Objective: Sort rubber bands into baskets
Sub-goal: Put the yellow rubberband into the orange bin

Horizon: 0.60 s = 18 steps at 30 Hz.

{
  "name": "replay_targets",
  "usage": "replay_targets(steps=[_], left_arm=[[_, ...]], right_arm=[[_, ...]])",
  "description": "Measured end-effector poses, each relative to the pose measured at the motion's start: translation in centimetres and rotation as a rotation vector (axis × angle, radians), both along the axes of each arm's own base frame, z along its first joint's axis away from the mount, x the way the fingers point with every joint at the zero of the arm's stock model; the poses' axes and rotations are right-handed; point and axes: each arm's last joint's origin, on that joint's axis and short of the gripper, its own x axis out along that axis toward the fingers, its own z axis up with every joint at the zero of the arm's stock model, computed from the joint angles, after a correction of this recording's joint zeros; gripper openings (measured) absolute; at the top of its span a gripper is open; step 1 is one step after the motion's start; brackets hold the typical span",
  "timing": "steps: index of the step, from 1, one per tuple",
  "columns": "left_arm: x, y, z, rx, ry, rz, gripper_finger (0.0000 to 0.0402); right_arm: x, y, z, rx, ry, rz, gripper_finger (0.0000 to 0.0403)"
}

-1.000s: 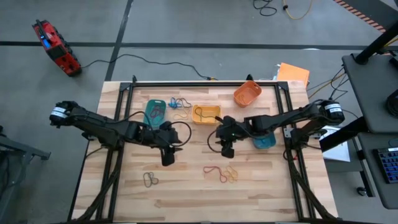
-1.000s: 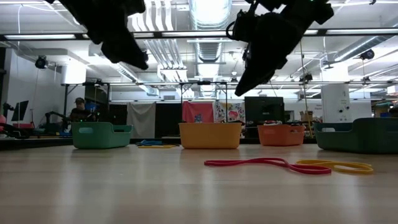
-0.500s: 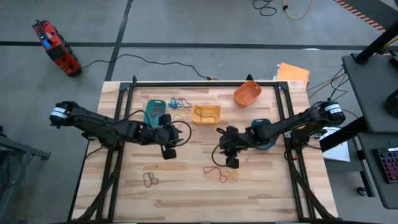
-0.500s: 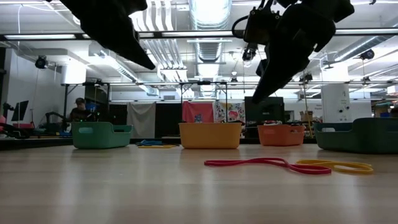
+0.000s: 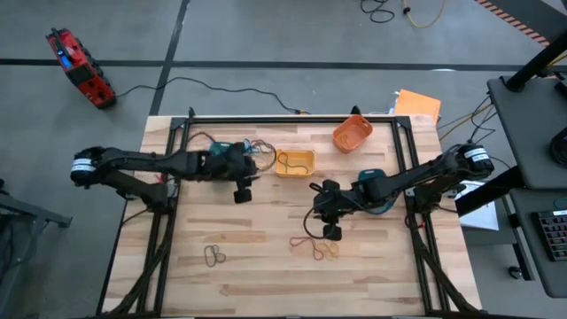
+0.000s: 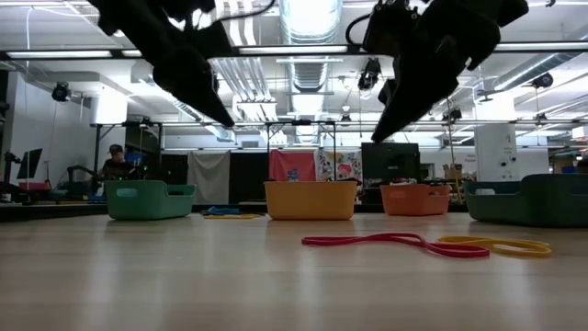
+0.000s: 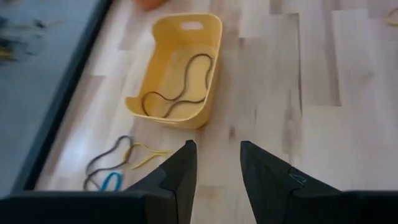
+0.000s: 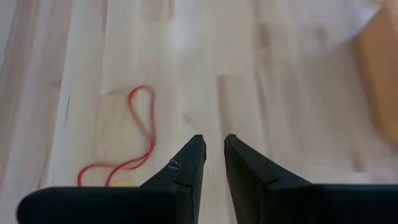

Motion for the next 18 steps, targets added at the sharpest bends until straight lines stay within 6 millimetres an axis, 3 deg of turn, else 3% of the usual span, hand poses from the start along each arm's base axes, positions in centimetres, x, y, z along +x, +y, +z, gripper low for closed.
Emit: replay_targets(steps=[7, 12, 18], left_arm=[[-1.2, 3.7, -0.9, -0.005, 0.037, 0.06, 0.0107], [-1.6, 4.1, -2.1, -0.031, 0.033, 0.018, 0.0124], [-0.4, 4.6, -3.8, -0.031, 0.072, 0.003, 0.0147]], right_arm=[[-1.9, -0.9, 3.6, -0.131, -0.118, -0.102, 0.0047], [-3.5, -1.8, 6.1, -0.271, -0.225, -0.244, 0.0049], [-4.4, -2.6, 7.6, -0.358, -0.28, -0.25, 0.0049]])
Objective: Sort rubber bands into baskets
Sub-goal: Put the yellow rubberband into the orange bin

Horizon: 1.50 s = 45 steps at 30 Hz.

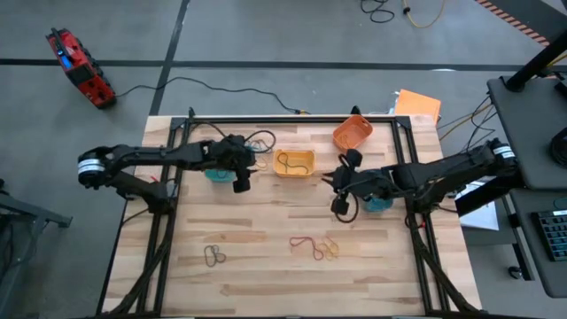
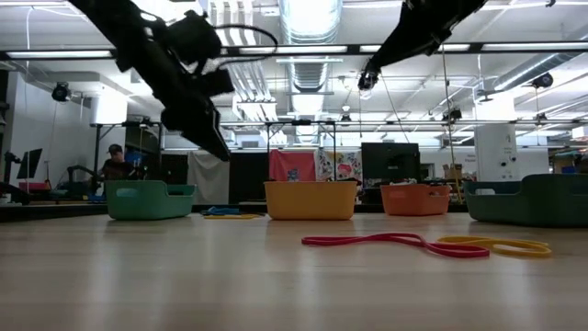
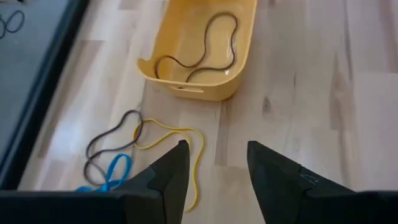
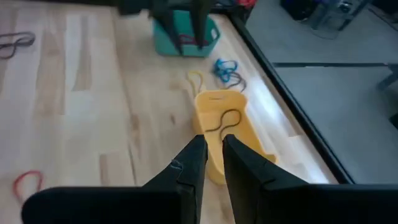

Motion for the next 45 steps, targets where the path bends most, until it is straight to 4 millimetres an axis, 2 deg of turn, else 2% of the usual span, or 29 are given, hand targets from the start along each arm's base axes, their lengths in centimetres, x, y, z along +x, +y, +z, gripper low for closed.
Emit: replay_targets(steps=[5, 10, 19, 26, 33, 39, 42, 45], left_arm=[[1.9, 0.8, -2.1, 0.016, 0.105, -0.053, 0.0151], [2.7, 1.6, -3.5, 0.011, 0.162, -0.059, 0.0151], [2.3, 3.6, -5.2, -0.003, 0.23, -0.016, 0.015], [2.7, 4.3, -7.1, -0.017, 0.279, -0.024, 0.015], [3.3, 4.9, -8.1, -0.038, 0.304, -0.018, 0.015], [3.0, 5.7, -8.3, -0.062, 0.292, -0.013, 0.015], [2.8, 6.1, -8.4, -0.108, 0.27, -0.025, 0.0135], [2.7, 6.2, -8.4, -0.122, 0.267, -0.03, 0.0095]], right_arm=[[0.1, -1.2, 0.2, -0.014, -0.013, -0.038, 0.005], [0.1, -1.9, -0.1, -0.007, -0.006, -0.061, 0.0048], [-0.1, -1.9, -1.0, 0.018, 0.007, -0.081, 0.005], [-0.1, -1.9, -1.2, 0.024, 0.005, -0.085, 0.0062], [-0.1, -1.9, -1.2, 0.031, -0.003, -0.089, 0.0078], [-0.1, -2.0, -1.2, 0.055, -0.016, -0.106, 0.0089], [-0.1, -1.9, -1.2, 0.065, -0.021, -0.113, 0.0091], [-0.1, -1.9, -1.2, 0.069, -0.023, -0.116, 0.009]])
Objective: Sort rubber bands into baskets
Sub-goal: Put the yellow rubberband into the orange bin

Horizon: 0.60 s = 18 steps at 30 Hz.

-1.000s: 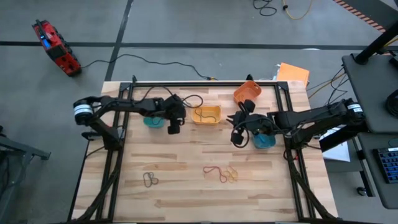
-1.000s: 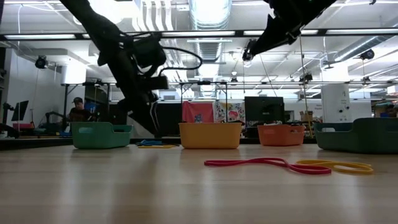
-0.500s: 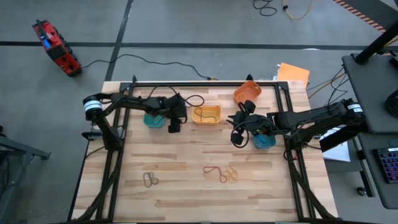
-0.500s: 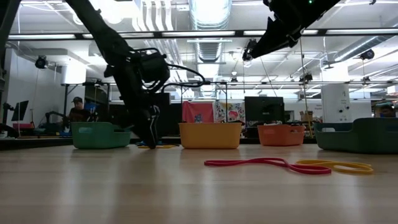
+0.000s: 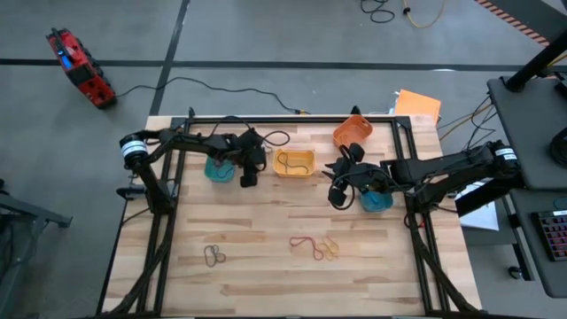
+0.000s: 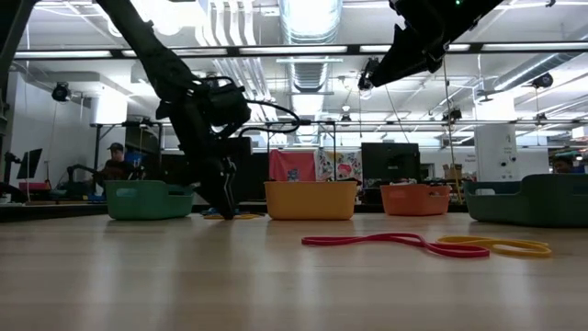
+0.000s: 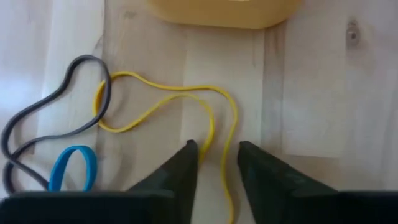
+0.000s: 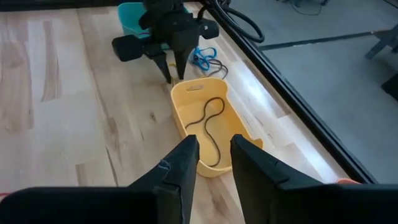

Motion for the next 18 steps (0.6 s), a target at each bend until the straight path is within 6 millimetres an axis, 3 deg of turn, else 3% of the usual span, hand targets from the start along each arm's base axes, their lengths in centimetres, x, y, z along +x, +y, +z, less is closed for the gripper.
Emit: replay_targets(steps=[5, 18], left_arm=[[0.0, 0.0, 0.0, 0.002, 0.003, 0.0, 0.0011], [-0.4, -2.2, 2.2, -0.064, -0.008, -0.046, 0.0]], right_arm=[[0.0, 0.0, -0.1, 0.009, -0.004, -0.006, 0.0084], [-0.2, 0.0, -0.9, 0.046, -0.006, -0.034, 0.0093]])
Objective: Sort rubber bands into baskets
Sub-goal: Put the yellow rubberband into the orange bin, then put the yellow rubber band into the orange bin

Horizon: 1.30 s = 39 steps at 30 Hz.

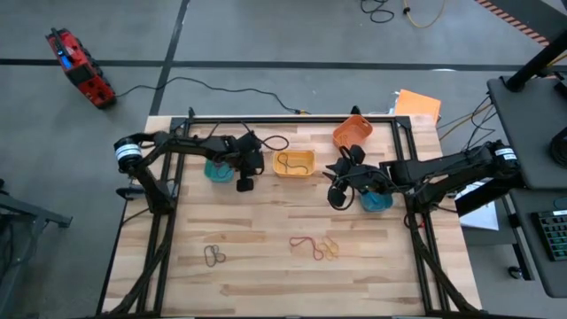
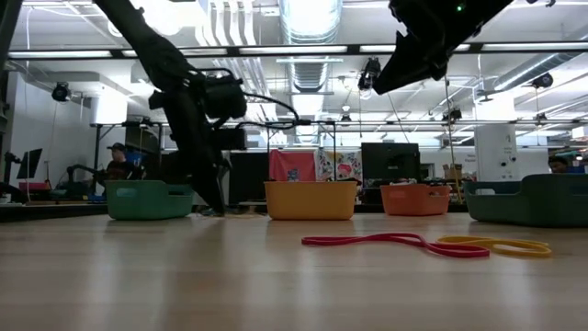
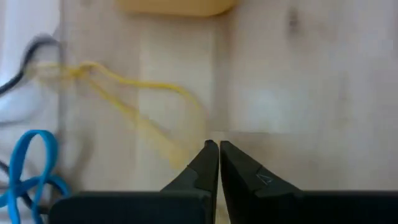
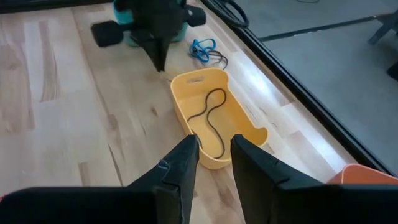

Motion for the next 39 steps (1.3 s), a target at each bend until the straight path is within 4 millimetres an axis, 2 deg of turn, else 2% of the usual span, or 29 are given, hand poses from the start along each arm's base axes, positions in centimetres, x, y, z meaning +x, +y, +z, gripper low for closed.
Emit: replay_targets(steps=[5, 10, 15, 17, 21, 31, 34, 39], left_arm=[[0.0, -1.2, 1.2, -0.057, -0.048, -0.052, 0.0], [0.1, -2.0, 2.5, -0.011, -0.08, -0.067, 0.0], [0.2, -1.3, 2.2, 0.131, -0.033, 0.066, 0.0001], [0.2, -1.1, 1.7, 0.138, -0.006, 0.085, 0.0009], [0.4, -0.9, 0.8, 0.125, 0.015, 0.094, 0.0048], [0.3, 0.1, 0.5, 0.19, 0.026, 0.133, 0.0194], [0.1, 0.3, 0.3, 0.133, 0.01, 0.108, 0.0214], [-0.2, 0.8, 0.1, 0.129, -0.001, 0.117, 0.0219]], right_arm=[[0.0, 0.0, -0.2, 0.0, 0.004, 0.0, 0.009], [-0.1, 0.0, -0.4, -0.001, 0.005, 0.0, 0.0083], [0.0, 0.0, -0.8, -0.007, -0.015, 0.007, 0.0083], [-0.1, 0.0, -1.0, -0.007, -0.01, 0.007, 0.0086], [-0.1, 0.0, -1.3, 0.001, -0.013, 0.004, 0.0093], [-0.1, 0.0, -1.3, 0.011, -0.014, 0.021, 0.0099], [-0.1, 0.0, -1.3, 0.011, -0.014, 0.021, 0.0096], [-0.1, 0.0, -1.3, 0.01, -0.014, 0.02, 0.01]])
